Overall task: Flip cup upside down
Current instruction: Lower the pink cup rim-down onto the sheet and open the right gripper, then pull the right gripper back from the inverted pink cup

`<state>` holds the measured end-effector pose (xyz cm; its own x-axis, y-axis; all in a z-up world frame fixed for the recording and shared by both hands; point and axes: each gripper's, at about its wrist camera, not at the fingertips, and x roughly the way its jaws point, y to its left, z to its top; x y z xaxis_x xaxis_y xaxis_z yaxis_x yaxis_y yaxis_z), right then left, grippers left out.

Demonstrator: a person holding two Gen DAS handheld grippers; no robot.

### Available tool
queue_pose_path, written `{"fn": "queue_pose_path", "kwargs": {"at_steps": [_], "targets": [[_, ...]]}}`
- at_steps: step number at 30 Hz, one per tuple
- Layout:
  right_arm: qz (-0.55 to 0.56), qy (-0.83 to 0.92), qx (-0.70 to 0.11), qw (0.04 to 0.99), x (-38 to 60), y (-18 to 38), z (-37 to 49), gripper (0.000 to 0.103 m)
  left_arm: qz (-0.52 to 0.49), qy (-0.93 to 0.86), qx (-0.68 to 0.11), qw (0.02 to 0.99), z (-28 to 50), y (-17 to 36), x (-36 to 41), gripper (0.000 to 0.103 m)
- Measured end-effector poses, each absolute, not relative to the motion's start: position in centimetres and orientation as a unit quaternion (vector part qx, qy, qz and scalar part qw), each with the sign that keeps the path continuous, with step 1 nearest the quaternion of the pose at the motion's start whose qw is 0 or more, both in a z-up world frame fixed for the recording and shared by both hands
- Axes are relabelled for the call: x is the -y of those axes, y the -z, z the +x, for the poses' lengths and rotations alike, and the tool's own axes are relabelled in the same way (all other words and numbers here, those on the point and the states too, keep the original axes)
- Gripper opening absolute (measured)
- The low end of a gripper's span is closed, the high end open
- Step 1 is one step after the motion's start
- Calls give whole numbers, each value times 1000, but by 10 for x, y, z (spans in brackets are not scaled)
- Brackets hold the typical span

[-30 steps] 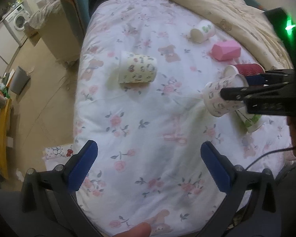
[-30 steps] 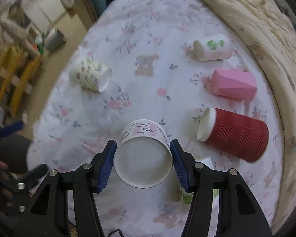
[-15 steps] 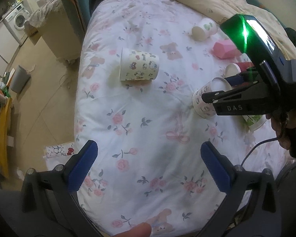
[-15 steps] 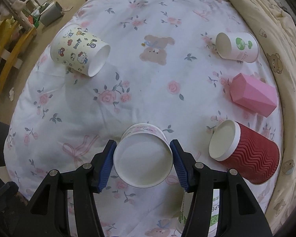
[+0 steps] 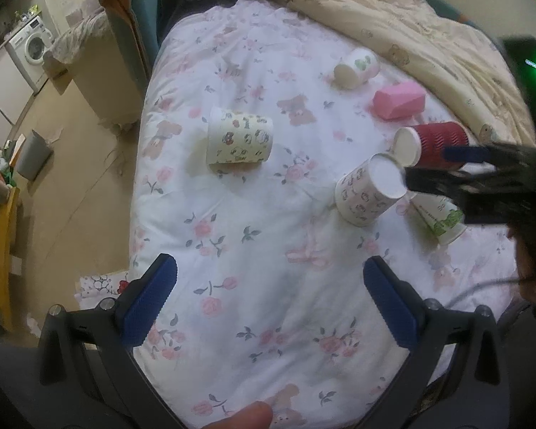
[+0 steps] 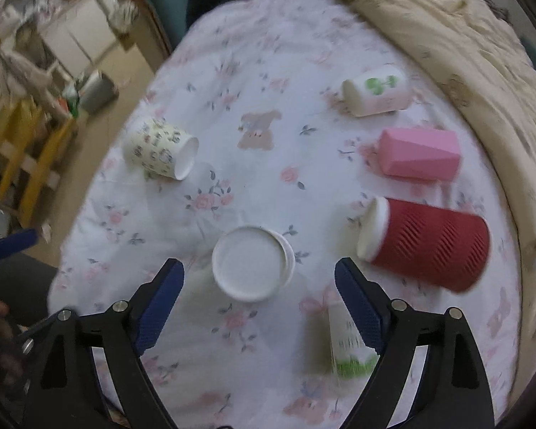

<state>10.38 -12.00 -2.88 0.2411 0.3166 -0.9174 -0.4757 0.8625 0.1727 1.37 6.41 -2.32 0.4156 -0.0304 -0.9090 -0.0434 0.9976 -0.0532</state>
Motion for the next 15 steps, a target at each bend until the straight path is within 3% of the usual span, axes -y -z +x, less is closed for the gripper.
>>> {"fn": "queue_pose_path", "kwargs": {"at_steps": [15], "targets": [[19, -172, -451, 876, 188, -22, 7, 99, -78, -8, -465, 882, -5, -8, -66, 103]]}}
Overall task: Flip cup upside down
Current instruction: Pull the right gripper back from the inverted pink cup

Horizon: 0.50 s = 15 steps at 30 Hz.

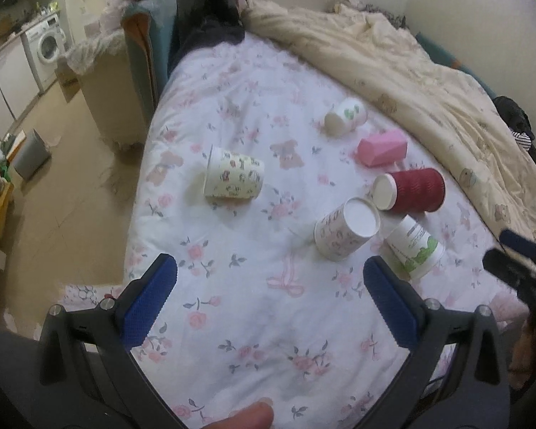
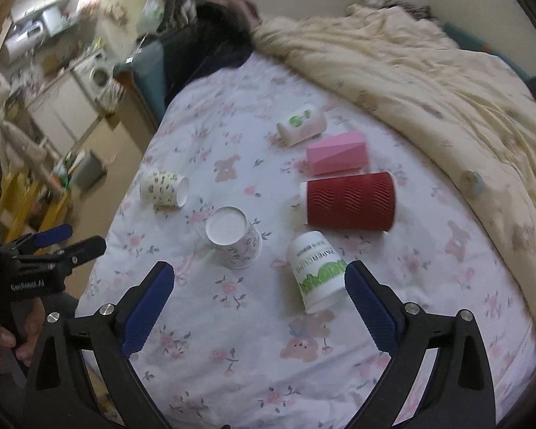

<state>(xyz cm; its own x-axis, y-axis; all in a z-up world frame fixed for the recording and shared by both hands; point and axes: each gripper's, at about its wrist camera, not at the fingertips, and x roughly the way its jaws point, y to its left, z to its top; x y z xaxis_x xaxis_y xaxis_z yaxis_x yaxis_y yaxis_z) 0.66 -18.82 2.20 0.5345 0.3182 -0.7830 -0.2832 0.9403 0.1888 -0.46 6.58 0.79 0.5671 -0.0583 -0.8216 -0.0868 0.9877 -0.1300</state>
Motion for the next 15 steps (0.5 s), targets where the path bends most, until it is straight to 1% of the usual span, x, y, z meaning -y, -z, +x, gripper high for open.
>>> {"fn": "queue_pose_path", "kwargs": {"at_steps": [4, 6, 8, 11, 15], "targets": [[33, -143, -415, 898, 196, -22, -16, 99, -61, -22, -435, 898, -17, -16, -60, 103], [22, -137, -386, 912, 194, -22, -27, 99, -45, -35, -420, 906, -25, -18, -56, 103], [6, -137, -373, 918, 188, -23, -34, 99, -37, -34, -412, 910, -30, -18, -52, 103], [32, -141, -363, 921, 189, -22, -41, 99, -30, -26, -406, 913, -37, -17, -45, 103], [31, -125, -372, 919, 185, -9, -39, 99, -22, -23, -405, 914, -41, -12, -34, 103]]}}
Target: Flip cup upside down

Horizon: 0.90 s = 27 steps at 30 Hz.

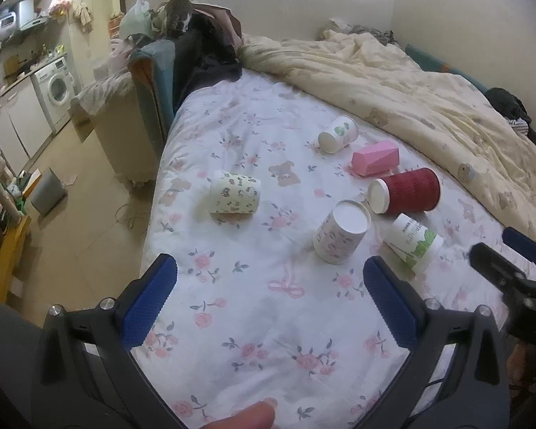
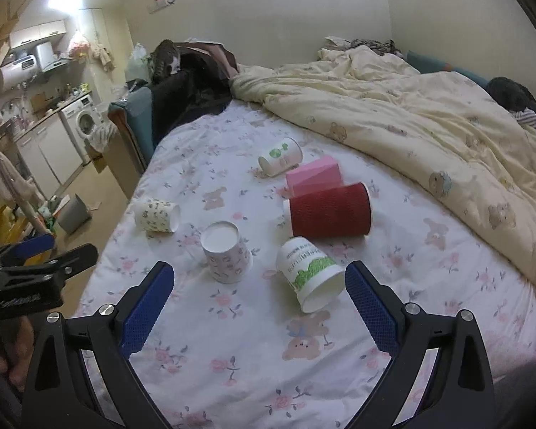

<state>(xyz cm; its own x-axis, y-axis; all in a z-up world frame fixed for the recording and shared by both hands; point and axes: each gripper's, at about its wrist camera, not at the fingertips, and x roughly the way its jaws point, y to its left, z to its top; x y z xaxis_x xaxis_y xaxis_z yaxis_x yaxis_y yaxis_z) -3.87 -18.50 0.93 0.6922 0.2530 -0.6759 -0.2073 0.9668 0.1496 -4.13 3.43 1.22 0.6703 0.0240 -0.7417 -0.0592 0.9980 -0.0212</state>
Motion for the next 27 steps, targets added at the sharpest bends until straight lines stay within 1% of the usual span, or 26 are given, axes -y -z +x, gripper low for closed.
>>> {"fn": "queue_pose_path", "kwargs": {"at_steps": [8, 27], "targets": [[42, -103, -386, 916, 190, 1, -33, 99, -27, -24, -421, 906, -37, -5, -31, 103], [40, -107, -384, 916, 188, 1, -33, 99, -43, -13, -429, 902, -36, -4, -36, 103]]}}
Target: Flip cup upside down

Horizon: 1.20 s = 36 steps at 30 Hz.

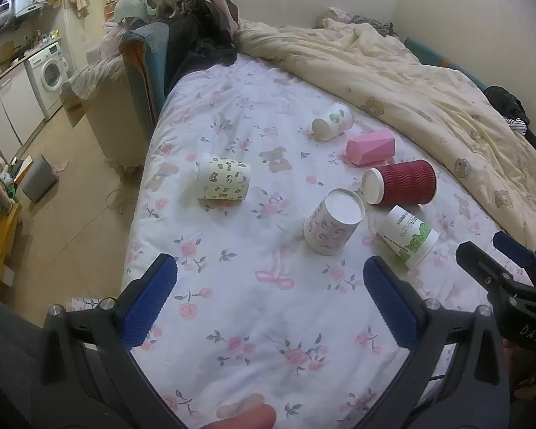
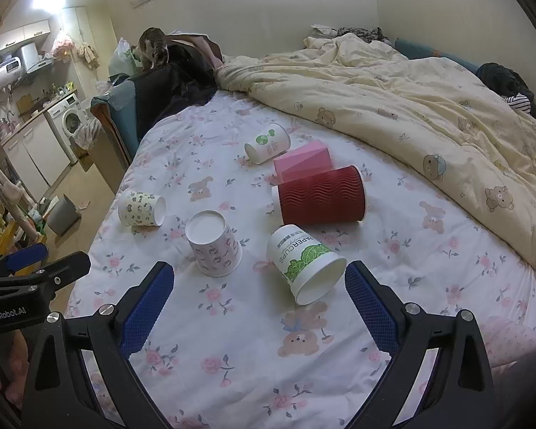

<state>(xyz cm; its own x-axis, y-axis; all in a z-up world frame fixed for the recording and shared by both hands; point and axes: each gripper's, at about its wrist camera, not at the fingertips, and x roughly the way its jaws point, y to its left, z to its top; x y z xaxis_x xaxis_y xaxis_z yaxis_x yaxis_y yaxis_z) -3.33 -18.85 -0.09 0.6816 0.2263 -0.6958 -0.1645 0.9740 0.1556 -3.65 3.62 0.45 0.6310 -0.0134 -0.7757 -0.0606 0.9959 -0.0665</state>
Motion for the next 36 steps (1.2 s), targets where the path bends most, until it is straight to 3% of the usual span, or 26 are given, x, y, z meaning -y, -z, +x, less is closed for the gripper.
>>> {"fn": "queue_pose_path", "kwargs": {"at_steps": [36], "targets": [[48, -100, -389, 914, 194, 0, -33, 99, -50, -17, -430, 901, -37, -8, -38, 103]]}}
